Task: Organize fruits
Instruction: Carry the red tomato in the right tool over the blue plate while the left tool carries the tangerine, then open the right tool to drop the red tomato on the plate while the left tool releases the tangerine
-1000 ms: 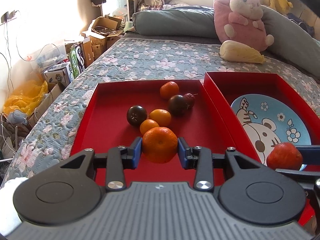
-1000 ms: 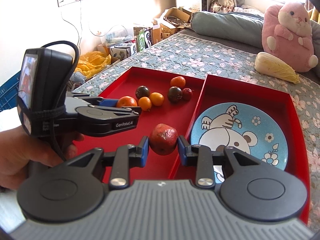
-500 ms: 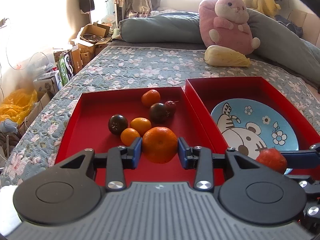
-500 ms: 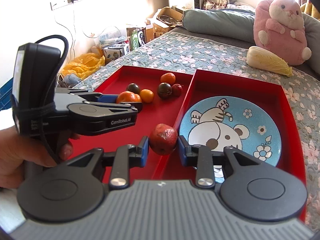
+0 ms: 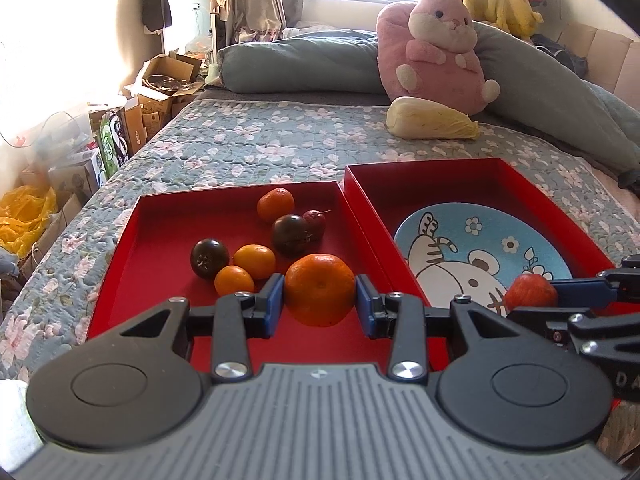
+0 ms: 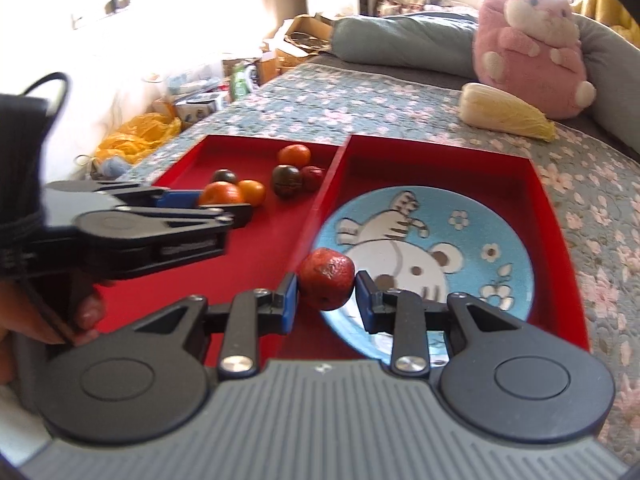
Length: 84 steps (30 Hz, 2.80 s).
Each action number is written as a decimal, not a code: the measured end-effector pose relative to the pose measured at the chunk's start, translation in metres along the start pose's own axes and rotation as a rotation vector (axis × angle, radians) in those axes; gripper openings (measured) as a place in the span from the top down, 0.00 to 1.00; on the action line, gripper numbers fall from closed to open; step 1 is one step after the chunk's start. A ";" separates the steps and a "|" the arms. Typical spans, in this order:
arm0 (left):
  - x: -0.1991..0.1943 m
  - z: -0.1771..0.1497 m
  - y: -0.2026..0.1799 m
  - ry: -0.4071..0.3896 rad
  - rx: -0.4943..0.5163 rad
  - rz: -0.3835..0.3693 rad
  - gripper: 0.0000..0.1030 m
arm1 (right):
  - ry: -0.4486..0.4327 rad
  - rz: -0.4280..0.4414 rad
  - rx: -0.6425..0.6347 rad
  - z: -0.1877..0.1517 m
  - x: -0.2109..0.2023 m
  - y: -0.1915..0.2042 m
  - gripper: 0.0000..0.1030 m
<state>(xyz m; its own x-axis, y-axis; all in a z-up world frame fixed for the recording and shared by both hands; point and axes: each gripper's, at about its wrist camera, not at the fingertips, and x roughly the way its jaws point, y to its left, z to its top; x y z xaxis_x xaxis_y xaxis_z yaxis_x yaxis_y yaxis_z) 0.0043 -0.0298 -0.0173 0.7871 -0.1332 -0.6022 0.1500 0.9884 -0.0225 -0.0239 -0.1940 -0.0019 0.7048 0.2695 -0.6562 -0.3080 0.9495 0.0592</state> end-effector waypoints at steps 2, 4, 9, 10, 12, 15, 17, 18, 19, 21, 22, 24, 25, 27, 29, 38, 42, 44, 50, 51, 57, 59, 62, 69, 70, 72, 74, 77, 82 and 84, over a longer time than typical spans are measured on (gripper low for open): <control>0.000 0.000 0.000 -0.003 0.001 -0.006 0.58 | 0.017 -0.052 0.026 -0.001 0.008 -0.013 0.67; -0.002 0.001 -0.001 -0.008 0.004 -0.016 0.58 | 0.036 -0.097 0.048 -0.001 0.016 -0.025 0.67; -0.005 0.002 -0.004 -0.028 0.016 -0.036 0.58 | 0.090 -0.197 0.087 -0.001 0.038 -0.050 0.67; -0.005 0.002 -0.005 -0.027 0.016 -0.041 0.58 | 0.103 -0.213 0.092 -0.001 0.042 -0.055 0.67; -0.004 0.001 -0.006 -0.024 0.017 -0.050 0.58 | 0.120 -0.228 0.101 -0.002 0.047 -0.059 0.67; -0.002 0.002 -0.008 -0.024 0.018 -0.054 0.58 | 0.147 -0.234 0.097 -0.004 0.055 -0.062 0.66; -0.002 0.003 -0.008 -0.025 0.011 -0.060 0.58 | 0.158 -0.233 0.088 -0.006 0.058 -0.060 0.66; -0.002 0.003 -0.008 -0.025 0.009 -0.064 0.58 | 0.162 -0.231 0.085 -0.006 0.060 -0.060 0.66; -0.002 0.003 -0.008 -0.026 0.008 -0.070 0.58 | 0.164 -0.227 0.083 -0.006 0.061 -0.060 0.66; -0.003 0.003 -0.011 -0.032 0.016 -0.083 0.58 | 0.170 -0.227 0.079 -0.006 0.062 -0.060 0.66; -0.004 0.003 -0.012 -0.037 0.023 -0.089 0.58 | 0.171 -0.228 0.079 -0.007 0.063 -0.060 0.66; -0.007 0.003 -0.015 -0.048 0.043 -0.099 0.58 | 0.170 -0.228 0.083 -0.008 0.063 -0.061 0.66; -0.008 0.003 -0.016 -0.051 0.048 -0.103 0.58 | 0.168 -0.225 0.087 -0.008 0.063 -0.061 0.66; -0.010 0.005 -0.016 -0.064 0.043 -0.113 0.58 | 0.166 -0.221 0.088 -0.009 0.062 -0.062 0.66; -0.013 0.008 -0.015 -0.083 0.034 -0.127 0.58 | 0.162 -0.216 0.090 -0.010 0.061 -0.063 0.66; -0.002 0.018 -0.053 -0.065 0.099 -0.234 0.58 | 0.154 -0.190 0.130 -0.019 0.063 -0.069 0.66; 0.018 0.019 -0.070 -0.025 0.111 -0.245 0.58 | 0.156 -0.183 0.128 -0.018 0.063 -0.069 0.66; 0.025 0.018 -0.076 -0.013 0.120 -0.246 0.58 | 0.154 -0.181 0.127 -0.019 0.063 -0.069 0.66; 0.042 0.009 -0.080 0.021 0.156 -0.240 0.58 | 0.151 -0.176 0.131 -0.020 0.062 -0.070 0.66; 0.043 0.008 -0.080 0.024 0.160 -0.241 0.57 | 0.151 -0.176 0.131 -0.019 0.062 -0.070 0.66; 0.046 0.004 -0.078 0.023 0.186 -0.245 0.57 | 0.152 -0.176 0.134 -0.019 0.062 -0.069 0.66; 0.045 0.004 -0.078 0.021 0.182 -0.253 0.55 | 0.154 -0.179 0.132 -0.020 0.061 -0.068 0.66; 0.041 0.004 -0.076 -0.007 0.170 -0.241 0.31 | 0.149 -0.192 0.137 -0.021 0.057 -0.069 0.60; 0.030 0.005 -0.075 -0.041 0.162 -0.271 0.28 | 0.127 -0.195 0.128 -0.021 0.046 -0.068 0.47; 0.028 0.005 -0.074 -0.046 0.159 -0.276 0.28 | 0.125 -0.195 0.127 -0.021 0.044 -0.067 0.47; 0.023 0.006 -0.072 -0.057 0.151 -0.296 0.28 | 0.120 -0.192 0.132 -0.020 0.042 -0.067 0.47; 0.017 0.007 -0.070 -0.068 0.144 -0.315 0.28 | 0.115 -0.195 0.135 -0.019 0.039 -0.066 0.47; 0.007 0.008 -0.067 -0.087 0.137 -0.343 0.28 | 0.107 -0.197 0.133 -0.018 0.035 -0.064 0.47; -0.007 0.011 -0.057 -0.112 0.115 -0.351 0.28 | 0.094 -0.201 0.129 -0.014 0.030 -0.060 0.47; -0.011 0.011 -0.052 -0.119 0.098 -0.344 0.28 | 0.090 -0.201 0.125 -0.013 0.029 -0.057 0.47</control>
<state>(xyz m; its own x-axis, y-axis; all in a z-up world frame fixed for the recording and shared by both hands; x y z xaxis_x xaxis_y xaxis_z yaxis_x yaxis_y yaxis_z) -0.0056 -0.0802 -0.0004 0.7440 -0.4694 -0.4756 0.4696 0.8736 -0.1275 0.0057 -0.2428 -0.0339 0.6823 0.0634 -0.7283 -0.0819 0.9966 0.0100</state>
